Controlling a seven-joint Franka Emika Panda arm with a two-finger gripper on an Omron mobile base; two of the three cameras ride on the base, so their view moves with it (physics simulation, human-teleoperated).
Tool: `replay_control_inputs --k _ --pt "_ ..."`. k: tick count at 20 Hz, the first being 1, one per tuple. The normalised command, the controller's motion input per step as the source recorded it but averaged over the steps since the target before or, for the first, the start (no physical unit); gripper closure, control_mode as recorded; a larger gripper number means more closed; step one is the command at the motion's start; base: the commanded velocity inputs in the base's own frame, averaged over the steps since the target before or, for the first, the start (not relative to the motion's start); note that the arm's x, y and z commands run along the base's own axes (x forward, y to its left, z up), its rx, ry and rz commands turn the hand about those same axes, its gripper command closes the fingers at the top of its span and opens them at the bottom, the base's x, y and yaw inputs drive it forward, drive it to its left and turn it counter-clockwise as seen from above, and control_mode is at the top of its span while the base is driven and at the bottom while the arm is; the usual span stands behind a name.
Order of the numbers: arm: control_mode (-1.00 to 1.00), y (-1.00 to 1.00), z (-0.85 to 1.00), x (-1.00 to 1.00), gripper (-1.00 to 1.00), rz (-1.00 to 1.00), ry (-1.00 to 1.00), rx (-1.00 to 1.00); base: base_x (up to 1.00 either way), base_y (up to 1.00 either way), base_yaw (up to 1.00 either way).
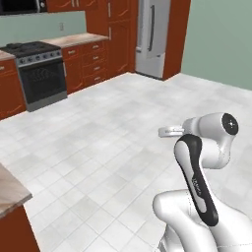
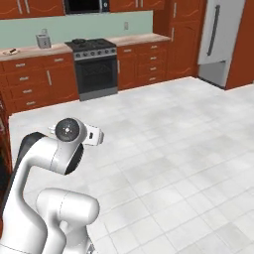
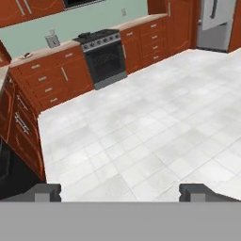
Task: Place the cold items (peach and lime) from the fridge in one tupperware on the dining counter. Place the warm items (kebab skewer and hot dog) in the stove area in another tupperware.
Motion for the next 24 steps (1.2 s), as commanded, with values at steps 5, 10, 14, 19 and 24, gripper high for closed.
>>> replay_control_inputs --k 5,10,14,19,24 --pt "1.00 0.00 0.00 0.00 -1.00 0.00 0.00 0.00 1.00 -0.45 0.33" --pt "1.00 0.00 0.00 0.00 -1.00 0.00 0.00 0.00 1.00 -0.46 0.32" --pt "1.00 0.00 0.00 0.00 -1.00 0.00 0.00 0.00 1.00 -0.46 0.32" --pt "1.00 0.00 0.00 0.00 -1.00 0.00 0.00 0.00 1.00 -0.46 0.28" --pt "1.00 0.00 0.00 0.00 -1.00 0.00 0.00 0.00 1.00 -0.41 0.23"
